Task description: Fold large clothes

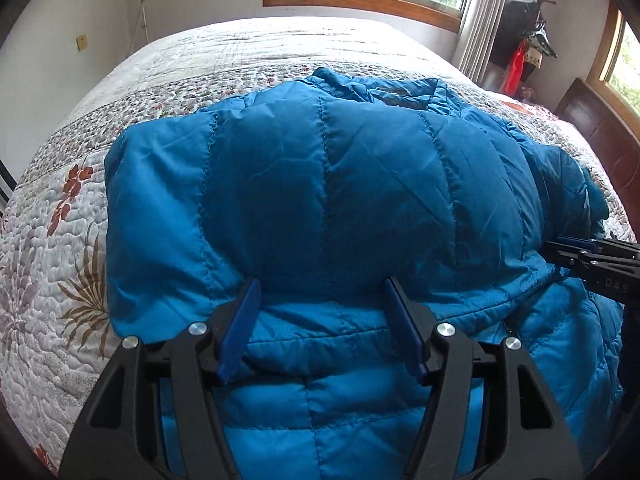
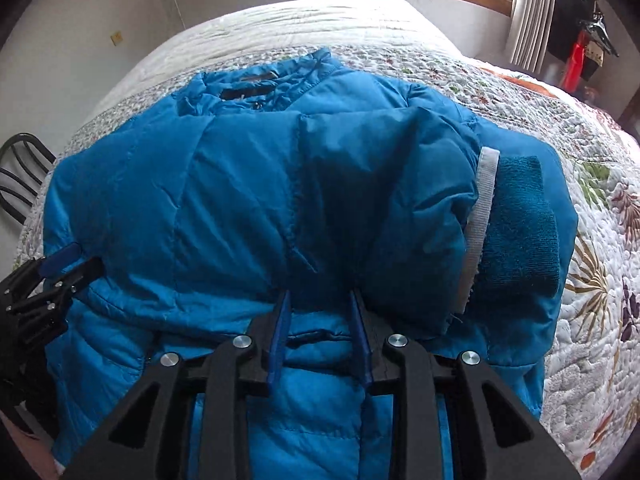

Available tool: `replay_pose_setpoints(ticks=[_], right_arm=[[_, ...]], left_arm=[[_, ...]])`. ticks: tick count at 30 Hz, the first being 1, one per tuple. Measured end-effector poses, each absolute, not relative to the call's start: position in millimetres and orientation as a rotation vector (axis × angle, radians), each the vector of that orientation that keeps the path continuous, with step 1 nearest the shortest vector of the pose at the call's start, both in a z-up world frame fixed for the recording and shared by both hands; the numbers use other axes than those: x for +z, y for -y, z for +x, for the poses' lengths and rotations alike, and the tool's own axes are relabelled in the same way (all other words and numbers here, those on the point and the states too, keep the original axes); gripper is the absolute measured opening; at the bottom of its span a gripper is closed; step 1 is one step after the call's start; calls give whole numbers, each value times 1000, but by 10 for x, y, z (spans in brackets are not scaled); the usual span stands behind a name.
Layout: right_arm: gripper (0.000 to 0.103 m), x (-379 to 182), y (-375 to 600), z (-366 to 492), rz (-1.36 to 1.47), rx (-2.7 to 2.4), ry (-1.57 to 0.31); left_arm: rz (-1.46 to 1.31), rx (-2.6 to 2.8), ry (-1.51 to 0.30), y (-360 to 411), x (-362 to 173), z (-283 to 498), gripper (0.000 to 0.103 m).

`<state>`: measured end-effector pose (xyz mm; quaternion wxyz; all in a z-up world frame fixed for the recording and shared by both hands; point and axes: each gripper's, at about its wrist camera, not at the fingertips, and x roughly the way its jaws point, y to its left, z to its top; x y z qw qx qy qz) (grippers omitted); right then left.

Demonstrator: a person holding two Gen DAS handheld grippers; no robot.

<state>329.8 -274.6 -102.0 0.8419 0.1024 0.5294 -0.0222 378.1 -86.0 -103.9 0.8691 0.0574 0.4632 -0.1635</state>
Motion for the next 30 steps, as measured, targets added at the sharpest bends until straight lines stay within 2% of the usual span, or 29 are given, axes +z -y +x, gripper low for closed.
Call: replay_pose_setpoints(ticks=[6, 8, 10, 22, 30], right_arm=[[28, -867, 2751, 3225, 218, -54, -1081], [30, -697, 2683, 3150, 193, -38, -1037], [31, -614, 2588, 3121, 182, 1, -1028], [31, -947, 2394, 3274, 154, 38, -1108], [31, -1017, 2349, 3275, 129, 25, -1083]], left_arm=[[96, -318, -949, 806, -956, 3692, 61], [105, -317, -920, 809, -853, 3600, 67], [103, -319, -905, 823, -789, 3549, 68], [145, -299, -947, 868, -1002, 3631, 70], [179, -278, -920, 912, -1079, 3600, 71]])
